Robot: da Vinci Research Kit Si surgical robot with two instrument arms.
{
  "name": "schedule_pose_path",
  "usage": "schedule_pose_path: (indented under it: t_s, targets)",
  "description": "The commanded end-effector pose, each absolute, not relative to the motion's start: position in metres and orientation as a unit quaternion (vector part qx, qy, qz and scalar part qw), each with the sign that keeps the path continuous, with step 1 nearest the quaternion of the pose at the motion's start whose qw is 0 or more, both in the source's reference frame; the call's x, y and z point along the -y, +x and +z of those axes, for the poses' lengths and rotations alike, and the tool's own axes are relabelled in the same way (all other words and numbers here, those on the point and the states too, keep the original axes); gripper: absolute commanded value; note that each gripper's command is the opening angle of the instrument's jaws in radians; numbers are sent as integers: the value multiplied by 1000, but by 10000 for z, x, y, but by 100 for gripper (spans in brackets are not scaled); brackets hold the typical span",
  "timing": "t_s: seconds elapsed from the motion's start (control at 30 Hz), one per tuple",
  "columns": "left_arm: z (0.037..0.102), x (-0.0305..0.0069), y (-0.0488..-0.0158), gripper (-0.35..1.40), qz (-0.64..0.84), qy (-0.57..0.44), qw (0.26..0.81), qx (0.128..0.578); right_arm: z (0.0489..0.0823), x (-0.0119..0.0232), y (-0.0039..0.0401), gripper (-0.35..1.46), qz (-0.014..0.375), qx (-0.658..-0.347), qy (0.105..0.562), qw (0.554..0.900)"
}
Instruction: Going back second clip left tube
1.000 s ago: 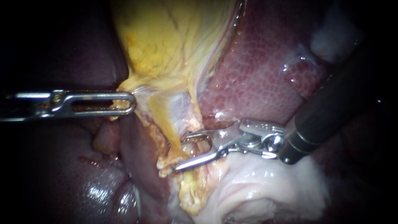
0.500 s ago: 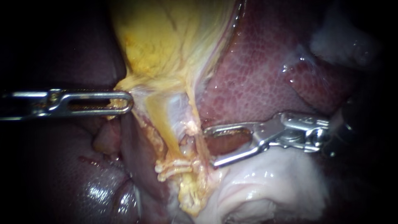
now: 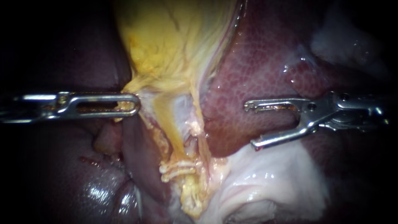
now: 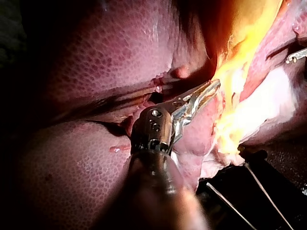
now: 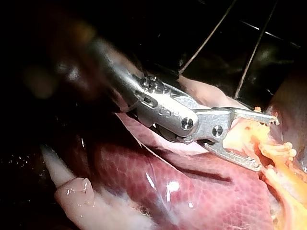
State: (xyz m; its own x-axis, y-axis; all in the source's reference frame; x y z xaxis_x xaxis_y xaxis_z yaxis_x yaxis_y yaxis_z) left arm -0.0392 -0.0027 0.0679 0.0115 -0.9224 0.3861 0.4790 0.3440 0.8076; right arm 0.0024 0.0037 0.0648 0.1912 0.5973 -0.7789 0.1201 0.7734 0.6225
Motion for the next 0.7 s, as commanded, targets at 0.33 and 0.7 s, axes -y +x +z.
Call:
schedule_pose_path:
  t_s: [0.33, 0.7]
  targets:
    - [707, 35, -443, -35, -513, 247, 680, 461, 649, -37, 28, 60, 165, -614, 291, 715]
    - [711, 35, -446, -35, -512, 248, 682, 460, 647, -36, 28, 60, 164, -615, 292, 714]
